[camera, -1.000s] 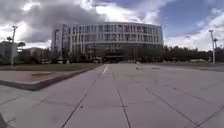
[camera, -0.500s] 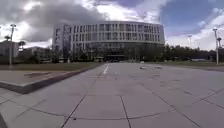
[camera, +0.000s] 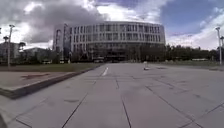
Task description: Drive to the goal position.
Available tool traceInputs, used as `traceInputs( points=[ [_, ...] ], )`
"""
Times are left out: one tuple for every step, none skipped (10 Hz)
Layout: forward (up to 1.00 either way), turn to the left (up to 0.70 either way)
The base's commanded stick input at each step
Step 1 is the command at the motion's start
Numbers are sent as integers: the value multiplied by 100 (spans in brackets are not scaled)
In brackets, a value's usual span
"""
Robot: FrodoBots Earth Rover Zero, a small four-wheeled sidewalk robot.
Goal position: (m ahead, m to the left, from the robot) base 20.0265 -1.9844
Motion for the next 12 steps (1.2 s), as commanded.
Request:
traceInputs(
  points=[
    [70, 0],
    [70, 0],
    [70, -3],
    [70, -35],
    [70, -34],
    [70, -24],
    [70, -10],
    [70, 0],
    [70, 0],
    [70, 0],
    [70, 0],
    [70, 1]
  ],
)
